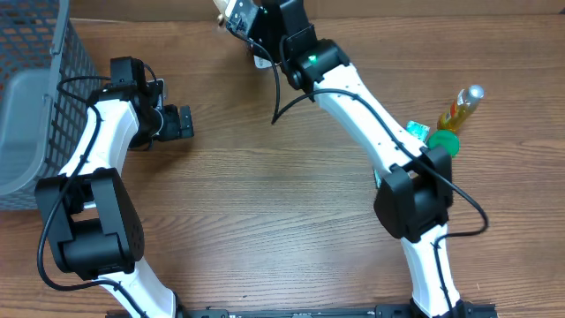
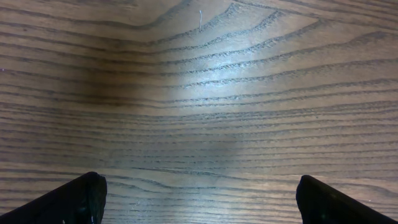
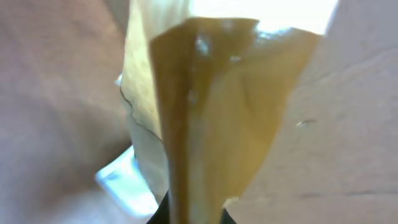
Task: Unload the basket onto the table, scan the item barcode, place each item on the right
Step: 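Hold the PanTree bag over the scanner with the right gripper, then lower the PanTree bag to the table in front of the scanner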
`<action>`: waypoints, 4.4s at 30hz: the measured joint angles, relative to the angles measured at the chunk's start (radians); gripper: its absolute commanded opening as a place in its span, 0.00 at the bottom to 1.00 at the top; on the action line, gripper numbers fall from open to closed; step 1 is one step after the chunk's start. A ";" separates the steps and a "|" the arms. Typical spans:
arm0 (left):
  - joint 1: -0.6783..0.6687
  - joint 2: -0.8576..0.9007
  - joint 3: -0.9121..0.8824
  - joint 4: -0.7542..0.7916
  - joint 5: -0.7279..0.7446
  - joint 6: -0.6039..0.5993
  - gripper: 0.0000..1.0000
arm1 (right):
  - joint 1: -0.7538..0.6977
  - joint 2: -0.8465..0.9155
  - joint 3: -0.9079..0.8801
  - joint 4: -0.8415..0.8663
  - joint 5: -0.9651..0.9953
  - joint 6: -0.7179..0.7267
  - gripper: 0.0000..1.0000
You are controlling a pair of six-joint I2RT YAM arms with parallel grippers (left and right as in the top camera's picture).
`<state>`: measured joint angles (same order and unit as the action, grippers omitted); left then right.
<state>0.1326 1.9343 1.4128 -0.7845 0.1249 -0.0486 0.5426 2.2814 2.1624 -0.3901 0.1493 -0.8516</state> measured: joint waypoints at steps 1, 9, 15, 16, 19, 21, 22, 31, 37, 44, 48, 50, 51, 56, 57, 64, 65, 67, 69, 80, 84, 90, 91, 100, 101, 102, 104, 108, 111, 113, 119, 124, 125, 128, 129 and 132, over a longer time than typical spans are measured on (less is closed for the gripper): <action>0.000 0.000 0.000 0.000 0.000 0.000 1.00 | -0.002 0.013 0.000 0.034 0.010 -0.014 0.04; 0.000 0.000 0.000 0.000 -0.002 0.000 1.00 | -0.025 0.085 0.000 0.158 0.009 -0.077 0.04; 0.000 0.000 0.000 0.000 -0.003 0.000 1.00 | -0.030 0.097 0.000 0.079 -0.039 -0.035 0.04; 0.000 0.000 0.000 0.000 -0.003 0.000 1.00 | -0.030 0.097 0.000 0.064 -0.053 -0.023 0.04; 0.000 0.000 0.000 0.000 -0.003 0.000 1.00 | -0.030 0.097 0.000 0.026 -0.098 0.010 0.05; 0.000 0.000 0.000 0.000 -0.002 0.000 1.00 | -0.030 0.097 0.000 0.005 -0.121 0.034 0.05; 0.000 0.000 0.000 0.000 -0.003 0.000 1.00 | -0.030 0.097 0.000 -0.003 -0.129 0.045 0.08; 0.000 0.000 0.000 0.000 -0.003 0.000 1.00 | -0.031 0.097 0.000 -0.087 -0.216 0.078 0.07; 0.000 0.000 0.000 0.000 -0.003 0.000 1.00 | -0.031 0.097 0.000 -0.138 -0.251 0.085 0.07; 0.000 0.000 0.000 0.000 -0.003 0.000 1.00 | -0.031 0.097 0.000 -0.164 -0.266 0.089 0.08; 0.000 0.000 0.000 0.000 -0.003 0.000 1.00 | -0.031 0.097 0.000 -0.160 -0.270 0.089 0.08; 0.000 0.000 0.000 0.000 -0.003 0.000 1.00 | -0.031 0.097 0.000 -0.151 -0.273 0.089 0.08; 0.000 0.000 0.000 0.000 -0.003 0.000 1.00 | -0.032 0.097 0.000 -0.147 -0.273 0.089 0.08; 0.000 0.000 0.000 0.000 -0.003 0.000 1.00 | -0.034 0.097 0.000 -0.103 -0.273 0.102 0.08; 0.000 0.000 0.000 0.000 -0.003 0.000 1.00 | -0.035 0.097 0.000 -0.090 -0.273 0.111 0.08; 0.000 0.000 0.000 0.000 -0.003 0.000 1.00 | -0.042 0.097 0.000 -0.073 -0.275 0.130 0.08; 0.000 0.000 0.000 0.000 -0.003 0.000 1.00 | -0.042 0.097 0.000 -0.073 -0.276 0.132 0.08; 0.000 0.000 0.000 0.000 -0.003 0.000 0.99 | -0.042 0.097 0.000 -0.073 -0.276 0.135 0.08; 0.000 0.000 0.000 0.000 -0.002 0.000 1.00 | -0.042 0.097 0.000 -0.071 -0.276 0.145 0.08; 0.000 0.000 0.000 0.000 -0.003 0.000 1.00 | -0.043 0.147 0.000 -0.029 -0.276 0.180 0.04; 0.000 0.000 0.000 0.000 -0.003 0.000 1.00 | -0.043 0.163 0.000 -0.029 -0.276 0.199 0.04; 0.000 0.000 0.000 0.000 -0.003 0.000 0.99 | -0.043 0.162 0.000 -0.022 -0.276 0.221 0.04; 0.000 0.000 0.000 0.000 -0.003 0.000 1.00 | -0.044 0.162 0.000 -0.022 -0.276 0.225 0.04; 0.000 0.000 0.000 0.000 -0.003 0.000 1.00 | -0.045 0.075 -0.001 -0.149 -0.276 0.420 0.04; 0.000 0.000 0.000 0.000 -0.003 0.000 1.00 | -0.046 0.058 -0.001 -0.178 -0.276 0.443 0.04; 0.000 0.000 0.000 0.000 -0.003 0.000 1.00 | -0.047 0.024 -0.002 -0.225 -0.276 0.479 0.04; 0.000 0.000 0.000 0.000 -0.003 0.000 1.00 | -0.048 -0.027 -0.002 -0.309 -0.276 0.526 0.04; 0.000 0.000 0.000 0.000 -0.003 0.000 1.00 | -0.051 -0.127 -0.002 -0.543 -0.312 0.591 0.04; 0.000 0.000 0.000 0.000 -0.003 0.000 1.00 | -0.052 -0.169 0.000 -0.726 -0.386 0.613 0.04; 0.000 0.000 0.000 0.000 -0.003 0.000 1.00 | -0.053 -0.177 0.001 -0.843 -0.440 0.620 0.04; 0.000 0.000 0.000 0.000 -0.003 0.000 1.00 | -0.056 -0.176 -0.028 -1.101 -0.517 0.636 0.04; 0.000 0.000 0.000 0.000 -0.003 0.000 1.00 | -0.057 -0.176 -0.115 -1.130 -0.512 0.639 0.05; 0.000 0.000 0.000 0.000 -0.003 0.000 1.00 | -0.057 -0.176 -0.135 -1.127 -0.507 0.640 0.11; 0.000 0.000 0.000 0.000 -0.003 0.000 1.00 | -0.060 -0.176 -0.189 -1.098 -0.479 0.649 0.58; 0.000 0.000 0.000 0.000 -0.003 0.000 0.99 | -0.062 -0.176 -0.205 -1.083 -0.466 0.645 0.73; 0.000 0.000 0.000 0.000 -0.003 0.000 1.00 | -0.064 -0.176 -0.251 -1.035 -0.418 0.647 1.00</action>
<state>0.1326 1.9343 1.4128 -0.7841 0.1223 -0.0486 0.4782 2.1052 1.9118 -1.4250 -0.2691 -0.2043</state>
